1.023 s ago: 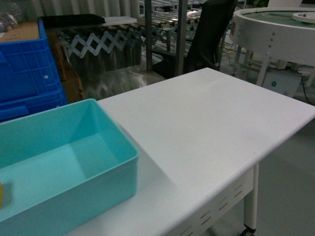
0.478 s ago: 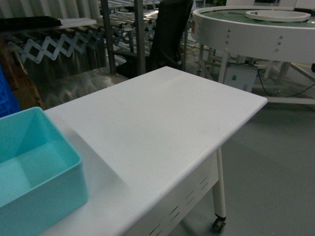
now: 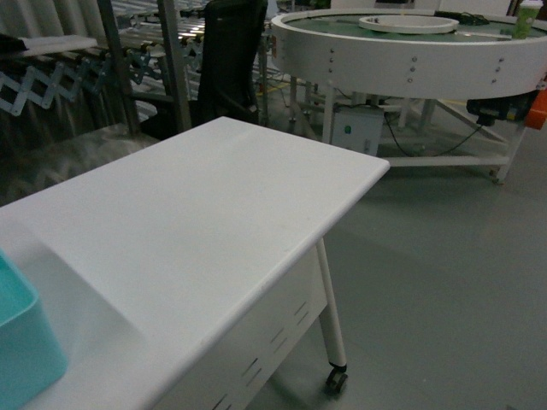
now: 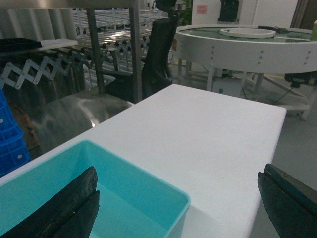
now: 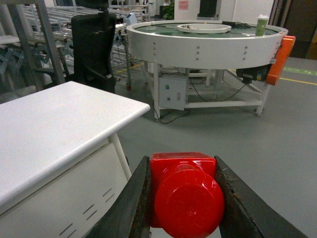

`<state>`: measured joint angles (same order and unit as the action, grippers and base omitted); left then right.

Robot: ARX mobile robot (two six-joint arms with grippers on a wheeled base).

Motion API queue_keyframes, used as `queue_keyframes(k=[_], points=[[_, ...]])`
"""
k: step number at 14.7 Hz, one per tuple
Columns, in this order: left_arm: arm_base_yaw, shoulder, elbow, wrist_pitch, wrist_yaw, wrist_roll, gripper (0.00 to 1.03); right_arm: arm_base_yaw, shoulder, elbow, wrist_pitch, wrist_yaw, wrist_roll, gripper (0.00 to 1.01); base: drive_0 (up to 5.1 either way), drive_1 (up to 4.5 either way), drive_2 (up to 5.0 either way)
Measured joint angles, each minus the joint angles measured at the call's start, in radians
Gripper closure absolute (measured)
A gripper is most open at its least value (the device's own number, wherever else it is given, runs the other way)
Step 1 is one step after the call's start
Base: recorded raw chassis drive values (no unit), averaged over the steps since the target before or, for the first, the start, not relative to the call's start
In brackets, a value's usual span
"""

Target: Pick red block from blue box to shelf

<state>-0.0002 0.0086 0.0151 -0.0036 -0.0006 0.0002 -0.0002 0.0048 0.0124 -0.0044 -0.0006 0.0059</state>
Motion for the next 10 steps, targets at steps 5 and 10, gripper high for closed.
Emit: queue_keyframes(k=[5, 10], points=[[0.0, 0.0, 0.0, 0.0, 0.0, 0.0, 0.05, 0.0, 0.0, 0.0, 0.0, 0.0, 0.0, 0.73, -1.4, -1.4, -1.4], [0.0, 0.0, 0.0, 0.0, 0.0, 0.0, 0.05, 0.0, 0.0, 0.0, 0.0, 0.0, 0.0, 0.73, -1.4, -1.38, -1.4]])
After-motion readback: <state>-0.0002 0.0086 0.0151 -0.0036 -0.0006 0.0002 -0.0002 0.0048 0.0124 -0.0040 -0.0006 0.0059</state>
